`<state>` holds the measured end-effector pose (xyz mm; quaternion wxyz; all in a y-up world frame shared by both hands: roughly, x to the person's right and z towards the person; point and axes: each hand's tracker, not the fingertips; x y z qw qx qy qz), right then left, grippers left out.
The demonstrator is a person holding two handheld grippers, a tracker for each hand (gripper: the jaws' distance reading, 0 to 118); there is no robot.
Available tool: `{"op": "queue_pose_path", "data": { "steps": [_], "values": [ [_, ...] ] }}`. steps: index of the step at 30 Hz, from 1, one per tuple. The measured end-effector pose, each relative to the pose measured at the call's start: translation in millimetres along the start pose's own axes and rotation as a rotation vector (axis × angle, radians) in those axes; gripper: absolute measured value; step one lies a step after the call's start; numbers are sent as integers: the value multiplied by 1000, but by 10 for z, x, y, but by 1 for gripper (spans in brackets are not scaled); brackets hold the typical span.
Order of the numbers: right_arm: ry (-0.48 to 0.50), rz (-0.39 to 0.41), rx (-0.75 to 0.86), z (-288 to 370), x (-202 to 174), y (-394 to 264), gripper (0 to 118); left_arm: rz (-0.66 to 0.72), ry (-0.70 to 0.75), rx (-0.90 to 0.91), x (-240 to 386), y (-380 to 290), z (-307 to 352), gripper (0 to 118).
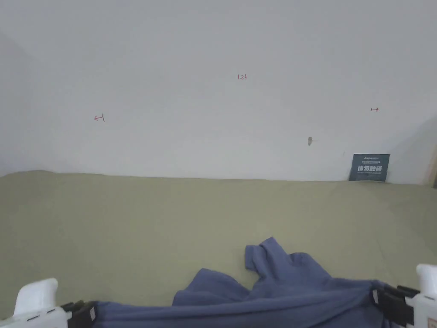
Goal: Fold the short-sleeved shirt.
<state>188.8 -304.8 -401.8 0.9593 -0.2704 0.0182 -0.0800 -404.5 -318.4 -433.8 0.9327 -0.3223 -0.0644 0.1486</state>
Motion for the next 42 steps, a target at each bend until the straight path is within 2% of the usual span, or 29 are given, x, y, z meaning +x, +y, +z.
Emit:
{"op": "queue_pose_path", "data": {
  "steps": [4, 9, 12, 14, 15, 16, 17, 18, 21, 22, 24, 25, 26, 29, 34, 38, 40, 41, 42],
  "values": [
    [-26, -26, -41, 164, 103, -334, 17, 23, 17, -31, -114, -274, 103, 7],
    [-75, -97, -50, 369, 236, -687, 16, 52, 44, -85, -208, -624, 182, 7],
    [-77, -147, -66, 407, 303, -799, 11, 73, 32, -116, -224, -778, 154, 7],
    [-82, -133, -45, 486, 287, -847, 7, 62, 30, -166, -198, -858, 123, 9],
    [-78, -122, -35, 530, 268, -842, 7, 38, 52, -159, -174, -902, 143, 21],
    [-74, -114, -18, 578, 244, -829, 7, 10, 88, -134, -160, -924, 178, 47],
    [-68, -101, 1, 640, 214, -811, 7, 19, 97, -98, -161, -926, 240, 87],
    [-93, -36, 38, 736, 135, -761, 7, 34, 98, -24, -134, -902, 348, 96],
    [-110, 177, 305, 1209, -184, -660, 7, -31, 117, 359, 128, -814, 975, 79],
    [-109, 197, 353, 1347, -278, -623, 7, -76, 107, 431, 149, -770, 1176, 71],
    [-119, 199, 374, 1547, -443, -559, 7, -155, 107, 550, 302, -729, 1441, 36],
    [-120, 197, 364, 1602, -499, -557, 7, -185, 128, 500, 359, -756, 1487, 11],
    [-124, 195, 360, 1652, -561, -578, 7, -206, 137, 503, 372, -782, 1550, 2],
    [-129, 180, 354, 1713, -677, -708, 7, -209, 84, 445, 415, -915, 1646, 0],
    [-119, 161, 305, 1662, -750, -946, 7, -224, 86, 357, 408, -1112, 1626, 0],
    [-107, 167, 287, 1589, -761, -893, 7, -213, 78, 273, 329, -936, 1489, 0],
    [-101, 174, 288, 1551, -761, -826, 7, -198, 69, 176, 238, -789, 1331, 0],
    [-99, 178, 286, 1528, -765, -789, 7, -181, 61, 124, 165, -721, 1218, 10],
    [-96, 180, 284, 1506, -761, -766, 7, -169, 61, 42, 116, -637, 1078, 31]
  ]
}}
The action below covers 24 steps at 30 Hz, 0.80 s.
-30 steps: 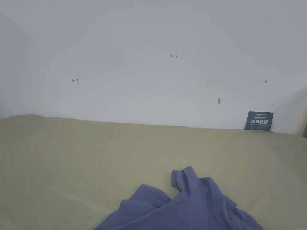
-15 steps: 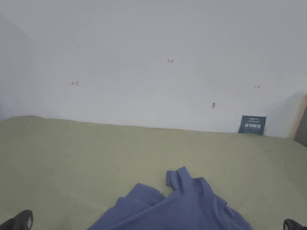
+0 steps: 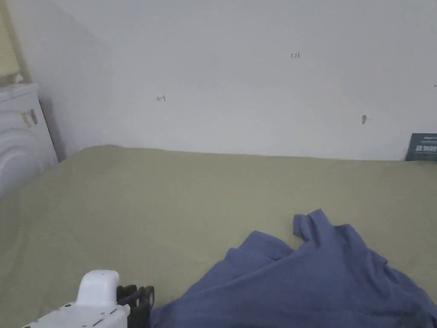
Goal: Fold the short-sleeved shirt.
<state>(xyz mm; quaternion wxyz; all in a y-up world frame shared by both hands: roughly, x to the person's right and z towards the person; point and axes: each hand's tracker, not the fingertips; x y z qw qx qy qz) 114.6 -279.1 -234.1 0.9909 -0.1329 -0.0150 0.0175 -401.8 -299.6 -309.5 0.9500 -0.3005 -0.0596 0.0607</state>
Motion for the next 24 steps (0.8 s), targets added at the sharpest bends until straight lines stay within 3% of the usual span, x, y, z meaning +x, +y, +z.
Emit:
{"op": "queue_pose_path", "data": {
  "steps": [1, 2, 3, 7, 8, 9, 10, 11, 13, 18, 20, 21, 22, 23, 24],
  "values": [
    [7, 2, -3, -26, 7, 6, 7, 17, 7, -28, -58, 15, -135, 61],
    [11, 4, -9, -55, 11, 5, 7, 32, 9, -109, -131, 41, -311, 101],
    [16, 1, -18, -84, 18, 2, 7, 43, -6, -180, -190, 40, -464, 112],
    [30, -17, -91, -257, 82, -77, 7, 30, -20, -354, -283, -62, -1020, 111],
    [30, -21, -100, -313, 99, -91, 7, 10, 10, -375, -279, -128, -1118, 104],
    [36, -24, -114, -382, 114, -96, 7, -3, 24, -387, -289, -163, -1209, 88],
    [40, -22, -129, -464, 123, -88, 7, -7, 18, -410, -289, -181, -1288, 58],
    [48, -14, -142, -545, 132, -77, 7, -15, 30, -393, -273, -208, -1325, 16],
    [67, 7, -168, -801, 143, -20, 7, -20, -27, -343, -227, -264, -1333, 11],
    [157, -34, -251, -1746, 231, 286, 7, -46, -26, -326, -256, -257, -1279, 6],
    [227, -1, -343, -2269, 249, 465, 11, -21, -38, -302, -314, -237, -1215, 6],
    [221, 37, -360, -2545, 237, 557, 26, -23, -41, -292, -317, -220, -1181, 6],
    [227, 84, -392, -2845, 223, 642, 55, -30, -49, -284, -301, -196, -1147, 6],
    [242, 112, -455, -3113, 208, 716, 103, -34, -52, -279, -280, -175, -1126, 6],
    [275, 130, -534, -3420, 187, 786, 118, -42, -57, -279, -283, -164, -1127, 6]
  ]
}}
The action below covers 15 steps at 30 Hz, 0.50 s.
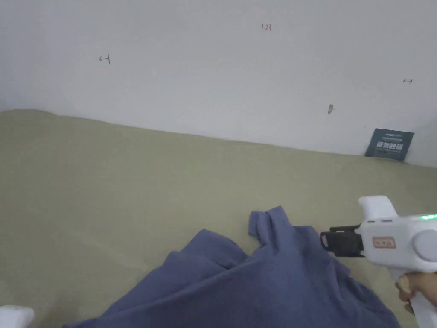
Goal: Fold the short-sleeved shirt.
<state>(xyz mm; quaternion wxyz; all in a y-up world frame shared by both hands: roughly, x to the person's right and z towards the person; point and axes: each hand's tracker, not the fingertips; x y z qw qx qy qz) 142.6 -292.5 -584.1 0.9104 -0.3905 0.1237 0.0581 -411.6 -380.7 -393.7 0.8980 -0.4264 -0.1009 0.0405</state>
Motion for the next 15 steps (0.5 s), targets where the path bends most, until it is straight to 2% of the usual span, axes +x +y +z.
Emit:
{"op": "queue_pose_path", "data": {
  "steps": [2, 3, 5, 9, 11, 12, 13, 14, 15],
  "values": [
    [-33, 4, -227, -441, 131, 297, 116, -11, 7, -4, 33, 10, 4, 6],
    [-64, 33, -174, -609, 105, 331, 116, -13, 8, -1, 41, 8, 9, 6],
    [-99, 105, -229, -925, 123, 460, 110, -6, 4, -9, 70, 26, -3, 6],
    [-80, 71, -299, -1399, 156, 540, 110, -12, 10, -32, 79, 11, -55, 6],
    [-116, 109, -350, -1512, 149, 543, 109, -13, 18, -38, 68, -13, -74, 6],
    [-121, 128, -373, -1531, 137, 532, 103, -10, 16, -41, 51, -26, -94, 6],
    [-95, 134, -397, -1525, 131, 529, 87, -3, 16, -39, 43, -40, -102, 6],
    [-55, 122, -419, -1506, 128, 527, 45, 21, -2, -36, 22, -44, -113, 5],
    [-47, 115, -401, -1485, 149, 523, 12, 23, -4, -38, 10, -56, -126, 6]
  ]
}}
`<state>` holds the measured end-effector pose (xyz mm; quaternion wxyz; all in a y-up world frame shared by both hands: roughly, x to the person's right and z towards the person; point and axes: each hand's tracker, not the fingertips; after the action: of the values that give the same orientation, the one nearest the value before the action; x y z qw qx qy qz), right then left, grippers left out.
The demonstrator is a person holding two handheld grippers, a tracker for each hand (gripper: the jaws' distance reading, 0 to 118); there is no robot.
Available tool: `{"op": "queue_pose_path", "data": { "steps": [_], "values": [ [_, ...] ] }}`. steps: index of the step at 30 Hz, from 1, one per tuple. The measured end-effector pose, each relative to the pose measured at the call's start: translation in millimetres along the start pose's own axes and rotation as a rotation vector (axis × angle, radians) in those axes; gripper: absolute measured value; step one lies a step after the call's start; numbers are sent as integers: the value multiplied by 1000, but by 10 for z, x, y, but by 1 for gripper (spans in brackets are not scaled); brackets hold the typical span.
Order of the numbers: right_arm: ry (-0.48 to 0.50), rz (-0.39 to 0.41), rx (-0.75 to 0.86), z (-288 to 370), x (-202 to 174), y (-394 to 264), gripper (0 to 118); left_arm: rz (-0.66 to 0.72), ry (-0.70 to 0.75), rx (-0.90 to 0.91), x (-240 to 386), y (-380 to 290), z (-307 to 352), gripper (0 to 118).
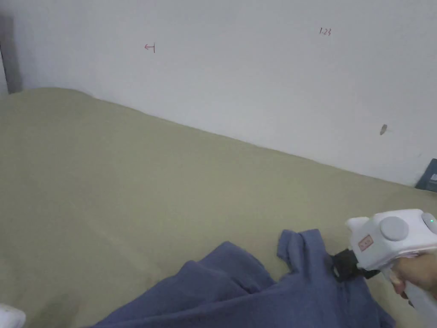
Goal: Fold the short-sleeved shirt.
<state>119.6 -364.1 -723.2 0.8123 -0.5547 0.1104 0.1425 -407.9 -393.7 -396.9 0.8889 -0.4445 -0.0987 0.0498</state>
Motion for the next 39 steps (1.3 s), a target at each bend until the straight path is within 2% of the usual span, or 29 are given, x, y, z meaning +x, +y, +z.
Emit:
{"op": "queue_pose_path", "data": {
  "steps": [2, 5, 7, 10, 13, 21, 24, 27, 32, 35, 39],
  "values": [
    [-76, 29, 58, 126, -59, -61, 9, 9, 3, -3, -25, -6, -37, 6],
    [-50, 38, 168, 415, -133, -158, 9, 19, 7, 7, -8, 3, -19, 6],
    [-64, 17, 262, 692, -156, -229, 8, 15, 16, 34, 24, 24, 46, 6],
    [-20, -34, 363, 1131, -163, -344, 8, 37, -7, 73, 29, 147, 188, 6],
    [-34, -28, 446, 1616, -213, -474, 8, 62, -44, 145, 27, 364, 396, 6],
    [-101, -123, 673, 2853, 47, -593, 8, -11, -36, 318, 222, 1397, 985, 6],
    [-167, -108, 759, 3210, 121, -582, 8, -62, 11, 380, 317, 1889, 1183, 6],
    [-220, -135, 835, 3513, 203, -540, 8, -94, 44, 447, 425, 2359, 1352, 5],
    [-293, -186, 973, 3846, 448, -377, 8, -150, 106, 529, 594, 3055, 1546, 5],
    [-313, -262, 1033, 3966, 584, -268, 8, -146, 137, 561, 641, 3374, 1586, 5],
    [-326, -253, 1075, 4071, 690, -85, 8, -153, 186, 596, 686, 3738, 1600, 5]
  ]
}}
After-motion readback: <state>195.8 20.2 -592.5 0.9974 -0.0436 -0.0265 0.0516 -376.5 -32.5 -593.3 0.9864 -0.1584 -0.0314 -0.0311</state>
